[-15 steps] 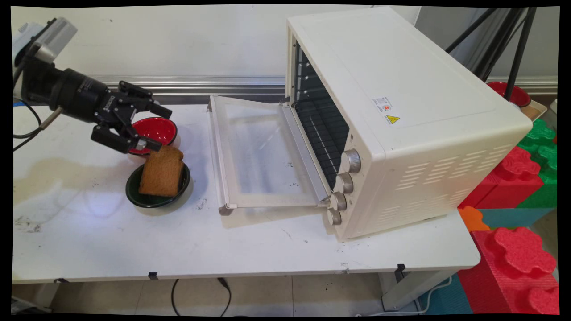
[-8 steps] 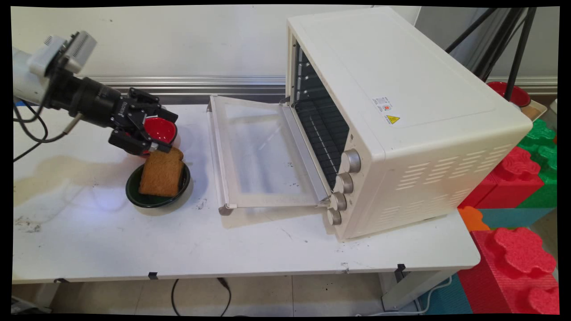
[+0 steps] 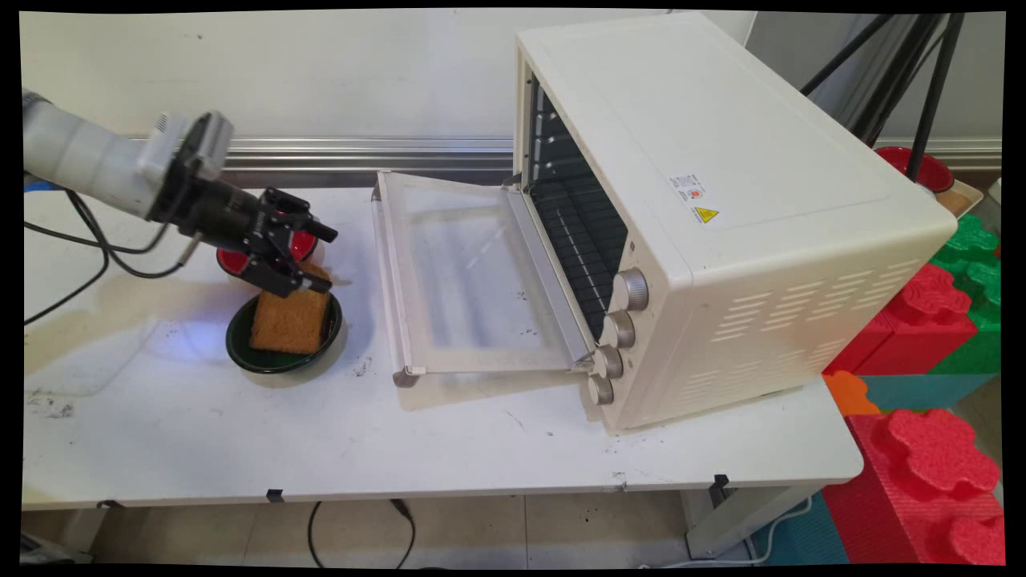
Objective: Close the oven
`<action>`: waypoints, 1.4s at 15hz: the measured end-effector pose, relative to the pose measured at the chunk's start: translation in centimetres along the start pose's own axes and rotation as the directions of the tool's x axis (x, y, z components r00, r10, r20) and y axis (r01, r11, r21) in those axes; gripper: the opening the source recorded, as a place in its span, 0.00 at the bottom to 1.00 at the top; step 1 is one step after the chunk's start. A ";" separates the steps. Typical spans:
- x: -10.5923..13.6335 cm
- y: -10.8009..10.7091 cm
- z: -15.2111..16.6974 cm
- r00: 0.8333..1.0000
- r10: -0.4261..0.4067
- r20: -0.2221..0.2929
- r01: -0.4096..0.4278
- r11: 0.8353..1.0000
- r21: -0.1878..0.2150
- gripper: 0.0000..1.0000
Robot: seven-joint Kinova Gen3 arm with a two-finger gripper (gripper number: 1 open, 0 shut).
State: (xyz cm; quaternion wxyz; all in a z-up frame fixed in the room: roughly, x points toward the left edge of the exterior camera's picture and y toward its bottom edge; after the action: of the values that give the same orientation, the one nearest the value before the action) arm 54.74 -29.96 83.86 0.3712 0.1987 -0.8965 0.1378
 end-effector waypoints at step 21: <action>-3.4 -2.0 9.0 0.998 -0.058 -0.002 0.058 0.998 0.017 0.00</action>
State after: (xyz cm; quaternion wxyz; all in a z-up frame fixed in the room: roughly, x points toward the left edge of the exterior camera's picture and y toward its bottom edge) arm 52.35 -34.43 75.37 0.3742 0.2277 -0.8888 0.1345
